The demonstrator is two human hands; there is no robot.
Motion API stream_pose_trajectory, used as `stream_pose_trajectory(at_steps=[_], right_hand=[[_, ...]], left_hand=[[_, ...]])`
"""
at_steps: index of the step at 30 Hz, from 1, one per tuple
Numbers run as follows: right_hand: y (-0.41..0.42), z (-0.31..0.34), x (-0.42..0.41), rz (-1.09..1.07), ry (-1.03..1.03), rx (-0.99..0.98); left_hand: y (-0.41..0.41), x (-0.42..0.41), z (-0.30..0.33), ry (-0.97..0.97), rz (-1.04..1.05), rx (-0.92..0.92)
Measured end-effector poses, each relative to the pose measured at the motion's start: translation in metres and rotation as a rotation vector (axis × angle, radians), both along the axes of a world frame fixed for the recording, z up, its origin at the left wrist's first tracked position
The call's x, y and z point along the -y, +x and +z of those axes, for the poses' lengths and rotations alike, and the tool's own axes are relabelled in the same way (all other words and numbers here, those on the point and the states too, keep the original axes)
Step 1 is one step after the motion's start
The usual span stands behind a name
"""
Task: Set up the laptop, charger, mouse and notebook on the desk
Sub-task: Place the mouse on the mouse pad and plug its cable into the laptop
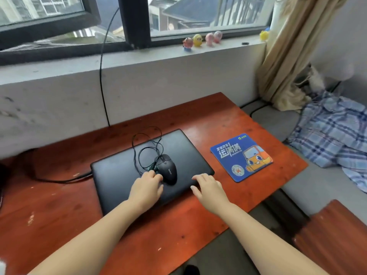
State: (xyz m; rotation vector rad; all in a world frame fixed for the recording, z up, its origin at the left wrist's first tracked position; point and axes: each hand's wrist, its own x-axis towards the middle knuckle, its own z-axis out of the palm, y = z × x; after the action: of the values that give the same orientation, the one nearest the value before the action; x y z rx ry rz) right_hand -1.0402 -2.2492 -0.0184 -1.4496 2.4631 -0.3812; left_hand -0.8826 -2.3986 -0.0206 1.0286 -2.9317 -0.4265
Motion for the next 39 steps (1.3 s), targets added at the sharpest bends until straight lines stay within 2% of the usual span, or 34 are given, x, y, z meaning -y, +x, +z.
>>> stream_pose_trajectory(at_steps=[3, 8, 15, 19, 23, 28, 32, 39], right_hand=[[0.004, -0.002, 0.051, 0.059, -0.019, 0.028], [0.02, -0.017, 0.116, 0.043, 0.023, 0.147], [0.012, -0.038, 0.134, -0.003, 0.021, 0.067], [-0.027, -0.026, 0.128, -0.096, -0.084, 0.049], [-0.11, -0.006, 0.099, -0.225, -0.16, -0.033], [-0.211, -0.012, 0.025, -0.45, -0.034, -0.031], [-0.241, -0.031, -0.007, -0.47, 0.032, -0.005], [-0.256, -0.04, -0.014, -0.443, 0.189, 0.121]], left_hand=[[-0.008, 0.02, -0.005, 0.001, 0.168, 0.008], [-0.021, 0.041, -0.025, 0.157, 0.221, 0.073], [-0.04, 0.06, -0.031, 0.114, 0.331, -0.079], [-0.061, 0.065, -0.02, 0.116, 0.325, -0.236], [-0.106, 0.066, 0.002, 0.242, 0.23, -0.434], [-0.173, 0.054, 0.034, 0.327, 0.054, -0.609], [-0.217, 0.044, 0.042, 0.384, 0.001, -0.627], [-0.255, 0.044, 0.039, 0.536, 0.107, -0.535]])
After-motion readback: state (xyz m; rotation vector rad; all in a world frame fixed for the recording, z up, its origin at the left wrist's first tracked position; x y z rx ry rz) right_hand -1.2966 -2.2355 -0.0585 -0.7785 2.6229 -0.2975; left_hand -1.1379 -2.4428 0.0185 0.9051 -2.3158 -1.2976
